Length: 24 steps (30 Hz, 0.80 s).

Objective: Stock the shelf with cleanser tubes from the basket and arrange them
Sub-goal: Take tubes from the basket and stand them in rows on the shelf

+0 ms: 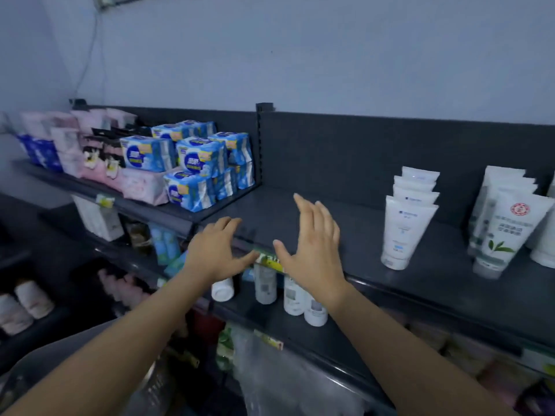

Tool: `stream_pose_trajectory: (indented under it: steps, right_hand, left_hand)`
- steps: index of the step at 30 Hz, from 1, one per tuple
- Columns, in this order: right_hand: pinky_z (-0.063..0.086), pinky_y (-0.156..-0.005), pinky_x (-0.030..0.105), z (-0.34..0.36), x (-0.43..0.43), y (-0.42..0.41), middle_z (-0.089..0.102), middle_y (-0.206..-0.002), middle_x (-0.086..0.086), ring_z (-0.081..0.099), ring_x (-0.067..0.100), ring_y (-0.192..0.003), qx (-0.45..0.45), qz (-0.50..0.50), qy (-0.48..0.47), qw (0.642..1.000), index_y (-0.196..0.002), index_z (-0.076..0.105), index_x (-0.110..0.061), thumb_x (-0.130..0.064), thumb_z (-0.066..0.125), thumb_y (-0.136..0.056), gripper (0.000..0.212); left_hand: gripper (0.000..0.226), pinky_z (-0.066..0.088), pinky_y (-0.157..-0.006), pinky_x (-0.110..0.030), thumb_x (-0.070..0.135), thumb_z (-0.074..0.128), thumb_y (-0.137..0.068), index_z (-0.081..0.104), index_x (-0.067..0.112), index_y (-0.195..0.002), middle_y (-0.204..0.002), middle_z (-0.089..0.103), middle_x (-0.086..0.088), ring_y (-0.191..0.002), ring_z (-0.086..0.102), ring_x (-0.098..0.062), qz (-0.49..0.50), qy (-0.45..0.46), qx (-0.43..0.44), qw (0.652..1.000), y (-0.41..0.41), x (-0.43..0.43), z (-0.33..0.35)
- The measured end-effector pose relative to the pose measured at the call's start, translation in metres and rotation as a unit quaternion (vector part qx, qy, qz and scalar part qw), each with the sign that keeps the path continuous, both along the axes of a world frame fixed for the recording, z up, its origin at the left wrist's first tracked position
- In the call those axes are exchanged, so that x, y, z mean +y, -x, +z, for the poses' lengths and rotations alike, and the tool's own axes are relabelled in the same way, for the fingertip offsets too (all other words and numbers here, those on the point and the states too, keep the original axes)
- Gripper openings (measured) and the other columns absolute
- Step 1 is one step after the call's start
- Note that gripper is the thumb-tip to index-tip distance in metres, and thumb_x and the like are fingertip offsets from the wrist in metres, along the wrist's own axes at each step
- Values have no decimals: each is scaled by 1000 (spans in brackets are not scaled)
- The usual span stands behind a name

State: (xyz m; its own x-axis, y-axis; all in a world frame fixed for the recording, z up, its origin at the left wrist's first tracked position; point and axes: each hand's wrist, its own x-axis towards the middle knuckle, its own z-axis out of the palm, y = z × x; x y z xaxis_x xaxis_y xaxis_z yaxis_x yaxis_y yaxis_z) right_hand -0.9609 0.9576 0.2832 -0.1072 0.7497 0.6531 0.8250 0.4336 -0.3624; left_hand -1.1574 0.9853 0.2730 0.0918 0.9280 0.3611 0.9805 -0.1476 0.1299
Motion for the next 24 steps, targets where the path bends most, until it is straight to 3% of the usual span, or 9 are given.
stream_pose_trajectory:
  steps: [4, 7, 10, 13, 15, 18, 22, 24]
  right_hand:
    - [27, -111, 40, -24, 0, 96, 38, -146, 3, 31, 25, -138, -46, 63, 80, 994, -152, 12, -19, -43, 59, -86, 85]
    - [42, -98, 36, -46, 0, 174, 49, -135, 4, 47, 24, -124, -48, 126, 198, 971, -146, 27, -17, -41, 58, -90, 68]
    - [46, -81, 34, -83, -2, 246, 59, -102, 4, 60, 25, -98, -32, 172, 290, 941, -122, 51, -13, -35, 60, -90, 40]
    - [48, -77, 36, -128, -3, 304, 61, -91, 6, 60, 23, -86, -67, 197, 342, 917, -102, 58, -7, -28, 64, -87, 26]
    - [48, -78, 37, -153, 0, 333, 62, -92, 8, 59, 22, -86, -111, 208, 397, 887, -100, 59, -4, -21, 66, -85, 24]
    - [49, -80, 40, -187, 14, 368, 61, -95, 13, 59, 27, -92, -146, 223, 453, 850, -97, 59, -2, -17, 67, -83, 22]
    - [42, -67, 34, -241, 45, 412, 54, -84, 12, 56, 26, -84, -185, 243, 507, 806, -72, 48, -13, -16, 68, -83, 23]
    - [48, -79, 36, -274, 63, 431, 62, -98, 13, 60, 28, -98, -207, 253, 529, 783, -86, 60, -8, -10, 68, -81, 10]
  left_hand:
    - [109, 47, -95, -41, 87, 17, -59, 36, 23, -145, -145, 43, 0, -125, 49, -27, 83, 28, 63, 994, 112, -37, -25]
    - [106, 47, -93, -42, 88, 21, -61, 43, 22, -140, -143, 46, -1, -121, 51, -29, 150, 55, 60, 985, 202, -69, -51]
    - [104, 48, -91, -42, 86, 22, -62, 44, 18, -138, -140, 47, -5, -118, 52, -31, 187, 93, 48, 977, 279, -95, -82]
    - [102, 44, -99, -42, 85, 31, -70, 29, 20, -149, -152, 32, -4, -132, 41, -29, 209, 165, 33, 963, 336, -117, -115]
    - [96, 44, -99, -41, 80, 43, -77, 26, 21, -150, -154, 29, -3, -135, 37, -28, 232, 206, 8, 951, 362, -124, -139]
    - [91, 47, -94, -40, 76, 46, -79, 29, 19, -148, -152, 33, -4, -131, 40, -28, 259, 237, -1, 936, 390, -124, -174]
    - [85, 45, -94, -40, 68, 53, -80, 33, 18, -145, -149, 37, -6, -131, 41, -29, 300, 285, -39, 910, 407, -111, -222]
    - [85, 44, -97, -39, 68, 54, -79, 33, 19, -146, -147, 39, -4, -130, 42, -28, 321, 300, -76, 895, 410, -103, -249]
